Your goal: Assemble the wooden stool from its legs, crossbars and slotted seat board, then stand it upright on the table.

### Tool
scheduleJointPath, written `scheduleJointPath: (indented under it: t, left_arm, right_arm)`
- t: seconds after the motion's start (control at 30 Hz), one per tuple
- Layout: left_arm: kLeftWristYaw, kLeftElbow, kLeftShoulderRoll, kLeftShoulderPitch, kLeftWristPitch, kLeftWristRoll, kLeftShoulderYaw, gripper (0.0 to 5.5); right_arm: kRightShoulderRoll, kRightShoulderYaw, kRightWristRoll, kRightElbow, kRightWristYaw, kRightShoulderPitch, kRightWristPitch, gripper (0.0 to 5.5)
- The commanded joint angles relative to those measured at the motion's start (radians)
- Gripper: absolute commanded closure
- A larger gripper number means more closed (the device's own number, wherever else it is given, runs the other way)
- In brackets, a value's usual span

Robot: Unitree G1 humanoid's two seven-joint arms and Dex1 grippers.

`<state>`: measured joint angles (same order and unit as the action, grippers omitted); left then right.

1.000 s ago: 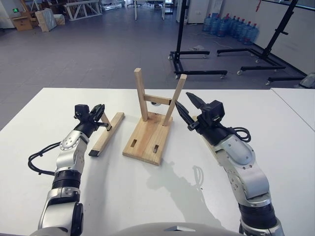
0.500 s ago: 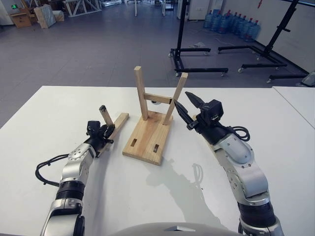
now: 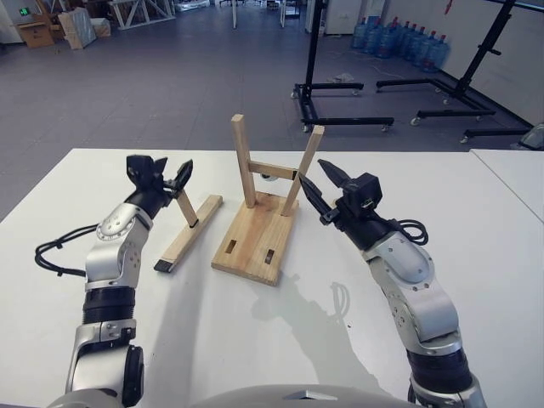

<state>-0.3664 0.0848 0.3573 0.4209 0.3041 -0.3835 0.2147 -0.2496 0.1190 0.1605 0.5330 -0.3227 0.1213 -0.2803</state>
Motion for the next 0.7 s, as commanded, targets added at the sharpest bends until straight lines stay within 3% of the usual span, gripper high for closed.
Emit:
scheduleJointPath:
  t: [0.03, 0.23, 0.5, 0.7]
  left_arm:
    - [0.026, -0.041, 0.001, 0.104, 0.034, -0.01, 0.003, 2.1]
    - [0.035, 0.016, 0.012, 0.262, 0.006, 0.006, 0.01, 2.1]
    - [0.01, 0.51, -0.05, 0.031, -0.102, 0.175, -0.118, 2.1]
    - [0.015, 0.333, -0.098, 0.063, -0.125, 0.116, -0.101, 2.1]
  right_arm:
    - [0.0, 0.001, -0.008, -0.003, -0.001, 0.012, 0.006, 3.33]
    - [0.003, 0.009, -0.014, 0.0, -0.001, 0.017, 0.006, 3.33]
    - [0.007, 0.028, -0.016, 0.009, 0.0, -0.001, -0.001, 3.33]
    - [0.005, 0.034, -0.011, 0.014, -0.006, -0.003, -0.009, 3.33]
